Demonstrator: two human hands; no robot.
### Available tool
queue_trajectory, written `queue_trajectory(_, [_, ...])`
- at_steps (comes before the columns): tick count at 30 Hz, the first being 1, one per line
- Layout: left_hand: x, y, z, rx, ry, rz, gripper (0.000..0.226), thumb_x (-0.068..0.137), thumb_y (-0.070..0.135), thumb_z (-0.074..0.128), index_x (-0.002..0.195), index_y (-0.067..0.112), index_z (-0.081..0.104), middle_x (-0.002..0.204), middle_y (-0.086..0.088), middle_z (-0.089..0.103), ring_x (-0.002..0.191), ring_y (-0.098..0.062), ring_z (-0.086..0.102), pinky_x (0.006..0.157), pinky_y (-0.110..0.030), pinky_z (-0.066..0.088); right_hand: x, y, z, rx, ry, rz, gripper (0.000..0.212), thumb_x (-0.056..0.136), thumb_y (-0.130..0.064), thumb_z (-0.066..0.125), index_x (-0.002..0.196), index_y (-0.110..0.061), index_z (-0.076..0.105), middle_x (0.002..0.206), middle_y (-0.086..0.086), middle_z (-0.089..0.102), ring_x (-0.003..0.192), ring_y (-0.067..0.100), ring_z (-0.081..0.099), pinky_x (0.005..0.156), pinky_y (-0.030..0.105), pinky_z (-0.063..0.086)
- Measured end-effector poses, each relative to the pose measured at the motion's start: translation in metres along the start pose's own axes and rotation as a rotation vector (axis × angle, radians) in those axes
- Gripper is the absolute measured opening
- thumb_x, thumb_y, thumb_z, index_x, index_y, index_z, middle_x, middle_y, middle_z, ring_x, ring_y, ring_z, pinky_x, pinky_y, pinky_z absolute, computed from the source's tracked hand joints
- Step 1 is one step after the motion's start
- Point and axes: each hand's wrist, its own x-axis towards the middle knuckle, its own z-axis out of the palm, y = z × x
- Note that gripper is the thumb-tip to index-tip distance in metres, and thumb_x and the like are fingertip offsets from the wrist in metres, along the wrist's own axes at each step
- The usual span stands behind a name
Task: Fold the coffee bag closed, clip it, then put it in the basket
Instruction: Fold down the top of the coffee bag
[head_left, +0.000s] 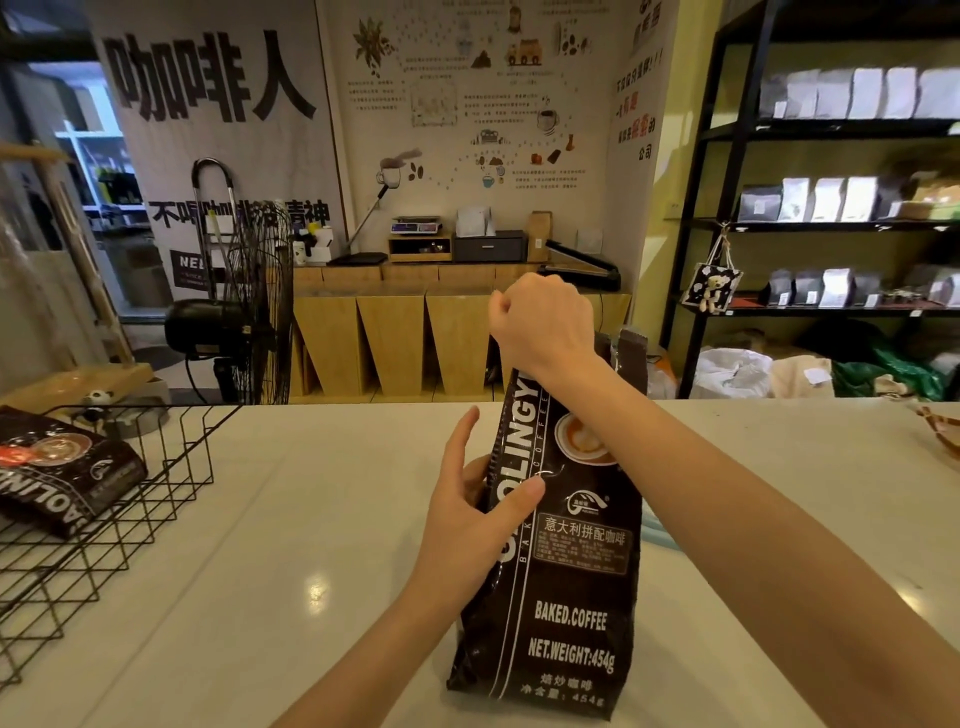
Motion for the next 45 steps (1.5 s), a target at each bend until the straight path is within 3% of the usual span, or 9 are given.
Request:
queue_trajectory(6, [-0.002, -0.007, 0.002, 0.025, 0.044, -0.016, 0.030, 0.073, 0.024, 0.065, 0.098, 0.026, 0.047, 0.095, -0.001, 0.068, 0.082, -0.015, 0.069, 0.064, -0.028, 0.055, -0.001, 0.001, 0.005, -0.013, 0.054, -0.011, 0.047, 0.093, -0.028, 0.037, 0.048, -0.017, 0.041, 0.044, -0.007, 0.035, 0.043, 0.012, 0.041, 0.045, 0.024, 0.030])
queue_trajectory(12, [-0.011, -0.016, 0.001, -0.016, -0.008, -0.093, 0.044, 0.067, 0.042, 0.057, 0.090, 0.005, 0.047, 0.079, -0.004, 0.066, 0.067, -0.011, 0.066, 0.057, -0.022, 0.053, -0.001, 0.006, 0.001, 0.017, 0.018, -0.140, 0.045, 0.095, -0.031, 0.039, 0.054, -0.015, 0.049, 0.046, -0.005, 0.041, 0.044, 0.011, 0.042, 0.052, 0.028, 0.041])
queue_trajectory(15, [-0.010, -0.019, 0.000, -0.044, 0.005, -0.069, 0.035, 0.071, 0.039, 0.054, 0.092, 0.012, 0.049, 0.086, -0.005, 0.068, 0.071, -0.013, 0.068, 0.058, -0.022, 0.053, -0.014, 0.015, -0.008, 0.047, 0.063, -0.256, 0.026, 0.092, -0.027, 0.044, 0.089, -0.007, 0.061, 0.084, 0.008, 0.063, 0.082, 0.020, 0.058, 0.079, 0.028, 0.045])
queue_trajectory(19, [-0.007, -0.020, -0.004, -0.071, 0.039, -0.051, 0.029, 0.082, 0.034, 0.050, 0.110, 0.032, 0.050, 0.097, 0.000, 0.070, 0.084, -0.014, 0.070, 0.060, -0.023, 0.055, -0.067, 0.039, -0.017, 0.091, 0.323, -0.194, 0.038, 0.089, -0.026, 0.047, 0.123, -0.009, 0.048, 0.130, 0.011, 0.052, 0.125, 0.021, 0.040, 0.107, 0.031, 0.030])
queue_trajectory(23, [-0.001, -0.021, -0.007, -0.098, 0.063, -0.046, 0.021, 0.088, 0.027, 0.045, 0.103, 0.031, 0.059, 0.086, 0.007, 0.075, 0.081, -0.013, 0.070, 0.058, -0.019, 0.053, -0.134, 0.047, -0.010, 0.506, 0.141, 0.247, 0.055, 0.087, -0.044, 0.046, 0.135, -0.021, 0.033, 0.145, -0.001, 0.033, 0.133, 0.006, 0.026, 0.112, 0.018, 0.021])
queue_trajectory(26, [0.002, -0.023, -0.006, -0.091, 0.096, -0.040, 0.020, 0.088, 0.027, 0.046, 0.101, 0.032, 0.060, 0.086, 0.008, 0.075, 0.082, -0.012, 0.070, 0.058, -0.018, 0.053, -0.163, 0.039, -0.002, 1.003, -0.165, 0.617, 0.058, 0.079, -0.057, 0.050, 0.132, -0.040, 0.032, 0.134, -0.008, 0.048, 0.120, 0.005, 0.051, 0.096, 0.033, 0.049])
queue_trajectory(29, [0.003, -0.023, -0.006, -0.088, 0.111, -0.039, 0.019, 0.087, 0.027, 0.046, 0.098, 0.031, 0.061, 0.085, 0.007, 0.075, 0.081, -0.012, 0.070, 0.058, -0.018, 0.053, -0.168, 0.035, 0.002, 1.238, -0.269, 0.779, 0.043, 0.086, -0.045, 0.043, 0.127, -0.031, 0.044, 0.109, -0.006, 0.065, 0.090, 0.004, 0.067, 0.066, 0.018, 0.054])
queue_trajectory(37, [-0.001, -0.029, -0.009, -0.046, 0.106, -0.011, 0.023, 0.088, 0.029, 0.041, 0.094, 0.023, 0.063, 0.084, 0.000, 0.074, 0.081, -0.012, 0.070, 0.059, -0.016, 0.052, -0.170, 0.035, 0.001, 1.235, -0.317, 0.812, 0.035, 0.093, -0.041, 0.036, 0.097, -0.018, 0.062, 0.076, -0.004, 0.076, 0.074, 0.009, 0.072, 0.056, 0.016, 0.053])
queue_trajectory(45, [0.019, 0.003, -0.015, -0.071, -0.045, 0.040, 0.040, 0.076, 0.034, 0.047, 0.115, 0.032, 0.050, 0.089, 0.016, 0.074, 0.086, -0.007, 0.069, 0.062, -0.016, 0.053, -0.145, 0.042, -0.010, 1.498, -0.313, 0.808, 0.041, 0.067, -0.043, 0.060, 0.096, -0.015, 0.067, 0.086, 0.005, 0.075, 0.078, 0.019, 0.071, 0.069, 0.032, 0.055])
